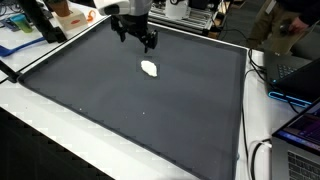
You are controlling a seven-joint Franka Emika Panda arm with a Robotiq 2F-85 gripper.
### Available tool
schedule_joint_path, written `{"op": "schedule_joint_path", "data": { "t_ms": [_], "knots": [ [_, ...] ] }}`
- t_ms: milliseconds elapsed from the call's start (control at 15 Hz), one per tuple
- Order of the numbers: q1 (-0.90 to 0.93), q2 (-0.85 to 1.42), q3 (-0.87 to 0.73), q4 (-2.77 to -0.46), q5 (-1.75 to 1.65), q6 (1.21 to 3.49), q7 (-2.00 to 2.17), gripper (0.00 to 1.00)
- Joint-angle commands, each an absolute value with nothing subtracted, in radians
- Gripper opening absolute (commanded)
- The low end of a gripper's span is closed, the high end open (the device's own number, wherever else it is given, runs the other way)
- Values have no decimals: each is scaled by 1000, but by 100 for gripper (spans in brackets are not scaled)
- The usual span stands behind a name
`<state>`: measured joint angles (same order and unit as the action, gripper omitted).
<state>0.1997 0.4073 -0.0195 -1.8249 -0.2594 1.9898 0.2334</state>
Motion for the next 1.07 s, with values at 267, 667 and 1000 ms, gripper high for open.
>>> {"op": "schedule_joint_path", "data": {
  "t_ms": [267,667,1000],
  "knots": [
    [121,352,28,-1890,-191,2018,42,100],
    [35,217,67,-2113,-123,2199,-326,100],
    [21,155,84,-2256,-131,2360,-528,100]
  ]
}}
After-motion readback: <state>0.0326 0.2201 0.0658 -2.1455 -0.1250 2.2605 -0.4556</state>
